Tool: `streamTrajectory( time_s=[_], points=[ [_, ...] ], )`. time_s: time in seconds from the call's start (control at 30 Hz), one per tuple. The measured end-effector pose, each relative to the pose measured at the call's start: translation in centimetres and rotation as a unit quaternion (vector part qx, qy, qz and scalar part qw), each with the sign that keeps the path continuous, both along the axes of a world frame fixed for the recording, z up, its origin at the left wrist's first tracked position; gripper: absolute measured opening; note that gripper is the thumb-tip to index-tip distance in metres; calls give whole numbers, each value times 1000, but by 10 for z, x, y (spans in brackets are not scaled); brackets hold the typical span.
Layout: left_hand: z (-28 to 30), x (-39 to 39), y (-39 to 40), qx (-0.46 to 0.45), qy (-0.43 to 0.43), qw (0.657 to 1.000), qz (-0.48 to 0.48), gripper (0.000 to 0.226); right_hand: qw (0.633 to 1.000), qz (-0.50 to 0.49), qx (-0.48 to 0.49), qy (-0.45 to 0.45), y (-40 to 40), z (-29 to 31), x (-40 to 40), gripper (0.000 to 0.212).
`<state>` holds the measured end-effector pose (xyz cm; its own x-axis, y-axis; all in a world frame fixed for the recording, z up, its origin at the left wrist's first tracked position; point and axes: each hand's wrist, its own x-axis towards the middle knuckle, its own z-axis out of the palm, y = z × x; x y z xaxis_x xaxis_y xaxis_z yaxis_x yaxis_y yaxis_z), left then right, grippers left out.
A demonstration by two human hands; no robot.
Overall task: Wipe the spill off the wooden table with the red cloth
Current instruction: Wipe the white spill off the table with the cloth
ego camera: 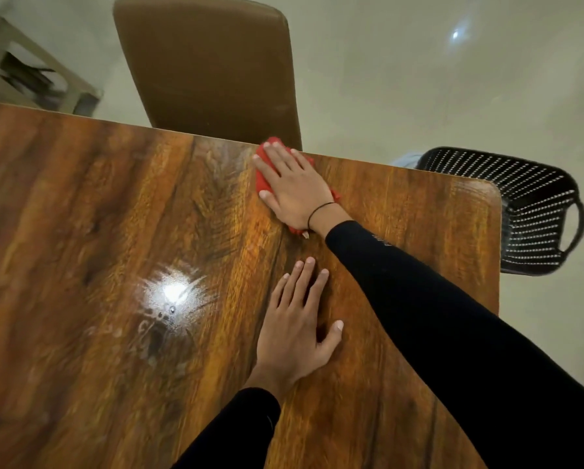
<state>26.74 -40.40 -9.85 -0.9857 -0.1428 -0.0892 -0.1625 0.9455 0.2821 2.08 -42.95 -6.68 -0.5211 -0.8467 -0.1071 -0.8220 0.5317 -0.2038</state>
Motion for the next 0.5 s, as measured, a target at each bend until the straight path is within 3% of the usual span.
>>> streamTrajectory(
  time_s=[0.13,0.23,0.4,0.5],
  points=[
    [-1,0,-1,16,8,1000,2,82,989,150,-8,2,12,-5,13,72],
    [-3,1,-1,38,44,998,6,75,981,193,-17,6,50,-8,25,71],
    [-4,6,-3,72,112,991,-17,55,988,152,-36,-10,121,-11,59,69],
    [10,13,-5,165,124,977,52,49,994,85,-53,-54,160,-8,98,64]
  ],
)
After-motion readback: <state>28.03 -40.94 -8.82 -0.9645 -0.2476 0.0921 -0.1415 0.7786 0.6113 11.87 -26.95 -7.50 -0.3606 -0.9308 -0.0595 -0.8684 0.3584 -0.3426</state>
